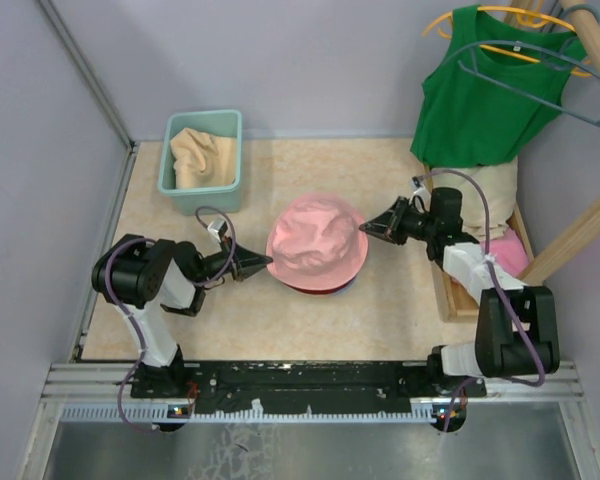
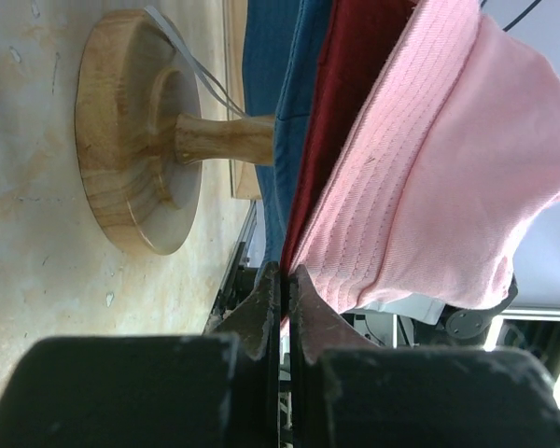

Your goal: Stack the hats

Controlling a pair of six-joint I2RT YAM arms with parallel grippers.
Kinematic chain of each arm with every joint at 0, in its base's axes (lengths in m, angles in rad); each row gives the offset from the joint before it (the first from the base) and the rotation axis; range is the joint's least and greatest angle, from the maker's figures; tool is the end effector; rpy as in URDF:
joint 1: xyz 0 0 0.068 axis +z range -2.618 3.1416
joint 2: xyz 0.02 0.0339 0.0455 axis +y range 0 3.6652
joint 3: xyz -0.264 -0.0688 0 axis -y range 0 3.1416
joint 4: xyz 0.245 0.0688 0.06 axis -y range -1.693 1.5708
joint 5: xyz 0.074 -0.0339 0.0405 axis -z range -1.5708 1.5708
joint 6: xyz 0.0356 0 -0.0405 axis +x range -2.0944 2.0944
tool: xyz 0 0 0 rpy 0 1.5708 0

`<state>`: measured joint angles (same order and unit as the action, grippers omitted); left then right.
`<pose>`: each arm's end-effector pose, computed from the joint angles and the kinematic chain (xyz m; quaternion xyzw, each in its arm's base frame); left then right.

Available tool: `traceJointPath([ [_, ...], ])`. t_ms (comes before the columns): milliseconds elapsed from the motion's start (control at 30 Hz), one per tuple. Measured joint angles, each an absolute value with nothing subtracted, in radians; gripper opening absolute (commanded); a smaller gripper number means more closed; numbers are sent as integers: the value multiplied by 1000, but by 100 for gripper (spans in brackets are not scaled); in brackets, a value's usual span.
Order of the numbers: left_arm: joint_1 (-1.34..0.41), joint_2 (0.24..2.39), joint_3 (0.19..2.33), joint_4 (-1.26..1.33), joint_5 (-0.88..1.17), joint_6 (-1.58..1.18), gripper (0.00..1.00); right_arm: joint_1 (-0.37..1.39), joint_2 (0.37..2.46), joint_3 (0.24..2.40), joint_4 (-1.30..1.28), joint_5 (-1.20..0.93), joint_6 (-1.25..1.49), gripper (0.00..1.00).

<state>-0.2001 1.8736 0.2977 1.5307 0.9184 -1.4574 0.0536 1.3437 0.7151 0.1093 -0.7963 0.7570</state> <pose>0.2423 -0.0780 0.1159 -0.1334 0.7042 -0.6731 0.1824 0.2781 0.0404 0.2261 0.0920 0.8155 0.4906 0.2929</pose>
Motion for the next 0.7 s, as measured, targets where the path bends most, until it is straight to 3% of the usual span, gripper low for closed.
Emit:
traceJointPath([
  [300, -198, 1874, 305, 1531, 931, -1442, 0, 112, 1459, 714, 8, -687, 656, 0],
  [700, -198, 1905, 315, 1534, 940, -1450, 0, 162, 1446, 717, 1, -615, 622, 0],
])
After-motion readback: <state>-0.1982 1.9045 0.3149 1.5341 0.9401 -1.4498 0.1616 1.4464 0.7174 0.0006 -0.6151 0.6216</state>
